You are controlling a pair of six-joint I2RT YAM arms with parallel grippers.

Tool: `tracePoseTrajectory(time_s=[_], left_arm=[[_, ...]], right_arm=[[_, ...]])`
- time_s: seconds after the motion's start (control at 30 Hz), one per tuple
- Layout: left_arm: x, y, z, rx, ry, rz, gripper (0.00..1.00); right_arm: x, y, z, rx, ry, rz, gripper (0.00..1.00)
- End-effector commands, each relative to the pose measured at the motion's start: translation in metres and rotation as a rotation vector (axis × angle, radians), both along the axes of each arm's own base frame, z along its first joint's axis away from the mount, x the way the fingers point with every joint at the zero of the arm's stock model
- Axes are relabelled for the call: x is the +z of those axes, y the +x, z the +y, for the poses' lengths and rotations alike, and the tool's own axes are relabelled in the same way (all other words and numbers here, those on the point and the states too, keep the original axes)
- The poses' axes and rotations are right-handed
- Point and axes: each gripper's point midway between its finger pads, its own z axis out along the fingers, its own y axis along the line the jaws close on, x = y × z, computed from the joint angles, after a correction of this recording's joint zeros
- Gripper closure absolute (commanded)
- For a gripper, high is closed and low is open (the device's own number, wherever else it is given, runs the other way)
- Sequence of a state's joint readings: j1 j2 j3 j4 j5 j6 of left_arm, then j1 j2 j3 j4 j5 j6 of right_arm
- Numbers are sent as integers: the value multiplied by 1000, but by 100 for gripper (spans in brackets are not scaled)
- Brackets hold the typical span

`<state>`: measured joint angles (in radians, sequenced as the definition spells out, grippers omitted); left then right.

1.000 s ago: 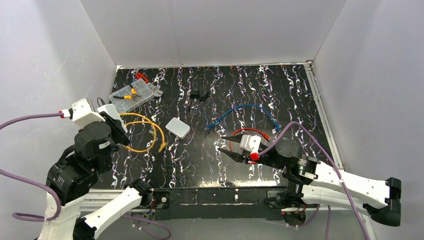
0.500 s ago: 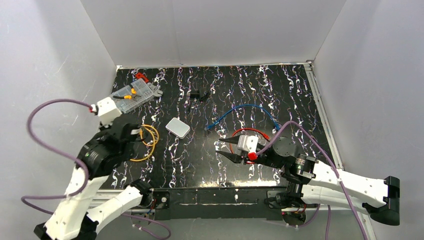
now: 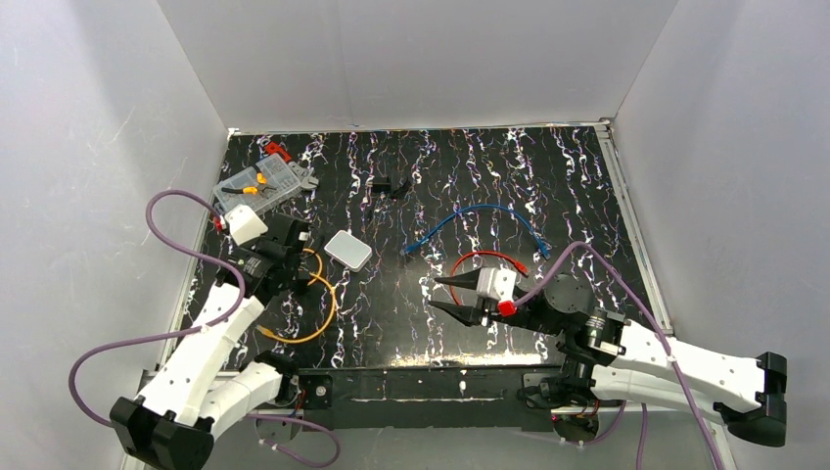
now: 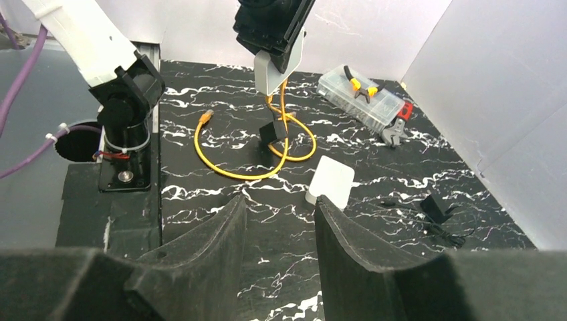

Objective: Insert the plug into the switch port
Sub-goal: Place the switch port at the center of the board.

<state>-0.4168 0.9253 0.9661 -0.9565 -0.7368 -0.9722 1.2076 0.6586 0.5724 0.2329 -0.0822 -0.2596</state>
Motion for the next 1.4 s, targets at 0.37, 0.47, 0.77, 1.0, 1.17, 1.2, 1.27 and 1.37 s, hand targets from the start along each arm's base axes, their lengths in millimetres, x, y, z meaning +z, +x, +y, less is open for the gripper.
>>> tracePoseTrajectory(time_s=[0.37, 0.47, 0.77, 1.0, 1.17, 1.2, 1.27, 1.37], left_arm=[[-62, 45, 8, 187, -273, -133, 100], [-81, 50, 16, 230, -325, -113, 100], [-117, 57, 22, 290, -438, -113, 65], [-133, 53, 15, 270, -493, -61, 27], [-136, 44, 12, 264, -507, -45, 2], [-132, 44, 11, 258, -511, -49, 2], [-124, 41, 8, 238, -519, -43, 2], [-113, 33, 2, 215, -536, -20, 2]], right_arm=[[-17, -6, -3, 9, 3, 65, 52], [-20, -5, -3, 4, -2, 71, 52], [-33, 18, -7, -131, -53, 109, 52], [-44, 37, -12, -245, -105, 143, 49], [-43, 40, -8, -258, -113, 144, 48], [-43, 42, -7, -267, -118, 142, 48], [-43, 47, -5, -287, -128, 144, 47], [-43, 56, -2, -328, -150, 147, 47]])
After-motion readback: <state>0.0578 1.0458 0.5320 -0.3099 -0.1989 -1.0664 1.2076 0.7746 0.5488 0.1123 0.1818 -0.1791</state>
